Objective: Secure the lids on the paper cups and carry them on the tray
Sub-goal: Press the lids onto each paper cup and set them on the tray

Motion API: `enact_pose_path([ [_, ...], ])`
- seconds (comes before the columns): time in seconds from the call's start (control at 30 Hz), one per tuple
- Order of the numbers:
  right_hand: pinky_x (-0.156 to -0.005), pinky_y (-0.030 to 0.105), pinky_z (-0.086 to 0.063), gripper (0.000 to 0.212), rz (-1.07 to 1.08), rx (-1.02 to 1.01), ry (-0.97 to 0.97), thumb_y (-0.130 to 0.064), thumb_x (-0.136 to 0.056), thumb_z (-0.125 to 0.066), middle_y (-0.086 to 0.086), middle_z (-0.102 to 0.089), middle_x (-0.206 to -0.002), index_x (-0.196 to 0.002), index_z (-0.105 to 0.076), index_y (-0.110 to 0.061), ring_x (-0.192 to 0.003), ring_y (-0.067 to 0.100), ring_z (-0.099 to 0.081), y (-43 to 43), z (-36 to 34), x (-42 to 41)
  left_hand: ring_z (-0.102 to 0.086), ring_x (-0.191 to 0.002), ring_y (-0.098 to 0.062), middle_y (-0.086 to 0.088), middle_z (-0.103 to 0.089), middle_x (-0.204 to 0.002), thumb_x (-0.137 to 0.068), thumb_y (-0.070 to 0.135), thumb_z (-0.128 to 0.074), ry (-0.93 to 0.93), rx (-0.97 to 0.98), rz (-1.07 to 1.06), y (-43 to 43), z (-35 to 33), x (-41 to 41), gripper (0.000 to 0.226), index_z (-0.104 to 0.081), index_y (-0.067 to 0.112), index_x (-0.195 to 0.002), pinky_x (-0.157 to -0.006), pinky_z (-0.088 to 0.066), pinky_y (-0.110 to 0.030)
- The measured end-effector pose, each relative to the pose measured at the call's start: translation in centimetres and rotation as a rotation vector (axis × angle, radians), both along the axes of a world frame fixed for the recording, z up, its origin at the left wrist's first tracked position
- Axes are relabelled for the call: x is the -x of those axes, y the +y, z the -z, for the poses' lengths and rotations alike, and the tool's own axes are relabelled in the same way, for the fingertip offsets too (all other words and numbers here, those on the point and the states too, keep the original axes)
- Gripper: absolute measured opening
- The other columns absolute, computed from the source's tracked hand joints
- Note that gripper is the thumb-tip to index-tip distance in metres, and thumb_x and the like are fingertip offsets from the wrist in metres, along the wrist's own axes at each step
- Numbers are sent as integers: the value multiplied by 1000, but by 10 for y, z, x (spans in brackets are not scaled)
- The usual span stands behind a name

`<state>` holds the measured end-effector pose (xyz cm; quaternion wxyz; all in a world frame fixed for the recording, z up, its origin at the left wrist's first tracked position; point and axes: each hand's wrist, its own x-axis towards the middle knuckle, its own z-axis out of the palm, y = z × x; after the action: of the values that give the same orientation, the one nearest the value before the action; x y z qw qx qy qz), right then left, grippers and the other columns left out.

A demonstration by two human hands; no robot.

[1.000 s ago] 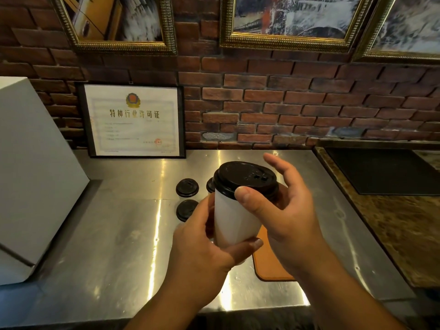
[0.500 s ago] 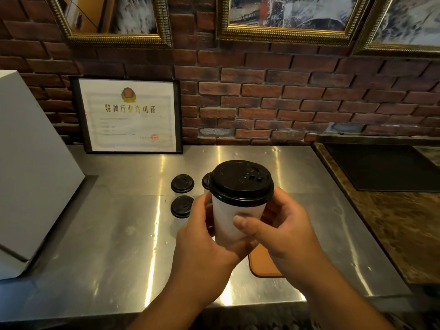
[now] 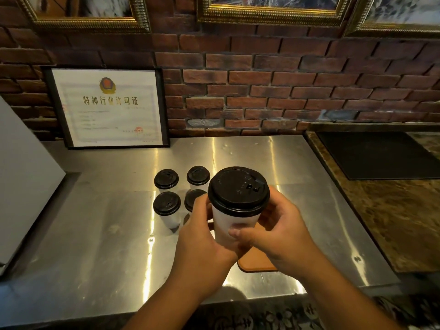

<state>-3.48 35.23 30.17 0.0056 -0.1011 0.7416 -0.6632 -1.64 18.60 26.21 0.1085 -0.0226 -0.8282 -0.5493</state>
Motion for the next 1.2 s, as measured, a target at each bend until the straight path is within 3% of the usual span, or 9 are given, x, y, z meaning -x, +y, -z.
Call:
enact_pose_path([
  [0.1, -102, 43, -61, 78, -9, -30, 18, -29, -60, -94, -10, -74, -125, -131, -64, -42, -123, 15, -68, 8, 15, 9, -50, -118, 23, 47, -57, -122, -58, 73, -81, -41, 6, 53, 2, 6, 5, 85, -37, 73, -130, -65, -35, 11],
  [0.23, -96, 30, -61, 71, -6, 10, 11, -21, -61, -94, -10, -75, -121, -119, -69, -52, -121, 13, -69, 22, 33, 19, -58, -125, 6, 33, -60, -136, -68, 71, -86, -100, -8, 173, -3, 14, 8, 92, -37, 62, -146, -85, -51, -5],
  [0.4, -99, 37, -60, 76, 55, 59, -55, -50, -53, -103, 0, -76, -123, -121, -71, -40, -119, 20, -71, 57, 53, 40, -58, -128, -2, 31, -57, -141, -77, 79, -65, -272, 34, 107, -18, 47, 13, 74, -44, 56, -143, -105, -51, -26],
  [0.47, -99, 39, -60, 83, 88, 78, -86, -50, -52, -103, 3, -76, -125, -126, -70, -32, -122, 24, -70, 76, 65, 54, -61, -122, -9, 18, -62, -139, -86, 70, -69, -402, 103, -6, -25, 72, 20, 59, -54, 46, -138, -107, -54, -38],
  [0.6, -91, 25, -61, 79, 156, 6, -124, -41, -58, -101, -3, -75, -127, -129, -67, -37, -120, 16, -70, 107, 91, 85, -59, -129, -17, 5, -57, -149, -93, 52, -75, -588, 373, -68, -52, 132, 31, 56, -58, 31, -142, -111, -51, -40],
  [0.77, -94, 30, -58, 77, 190, -107, -230, -22, -66, -100, -13, -75, -123, -132, -62, -36, -116, 6, -70, 135, 141, 133, -42, -147, -29, -5, -41, -164, -76, 87, -63, -788, 680, 1, -88, 186, 48, 107, -39, 25, -160, -122, -40, -48],
  [0.9, -81, 19, -62, 67, 213, -106, -313, -26, -64, -96, -18, -75, -119, -119, -65, -48, -112, 0, -71, 146, 176, 171, -9, -161, -36, -4, 3, -177, -52, 108, -50, -933, 902, 79, -107, 212, 61, 150, 3, 30, -168, -127, -26, -58],
  [1.03, -71, 14, -60, 65, 223, -156, -334, -14, -73, -95, -24, -74, -114, -119, -63, -48, -108, -2, -70, 153, 205, 201, -2, -161, -36, -3, 11, -177, -57, 108, -44, -920, 1010, 111, -113, 236, 57, 146, 15, 31, -167, -125, -29, -62],
  [1.2, -101, 46, -57, 66, 222, -170, -385, -12, -78, -92, -7, -72, -127, -133, -62, -35, -125, 21, -64, 157, 231, 222, 2, -161, -37, -3, 15, -176, -50, 112, -28, -893, 1058, 134, -119, 251, 53, 149, 25, 31, -163, -124, -30, -61],
])
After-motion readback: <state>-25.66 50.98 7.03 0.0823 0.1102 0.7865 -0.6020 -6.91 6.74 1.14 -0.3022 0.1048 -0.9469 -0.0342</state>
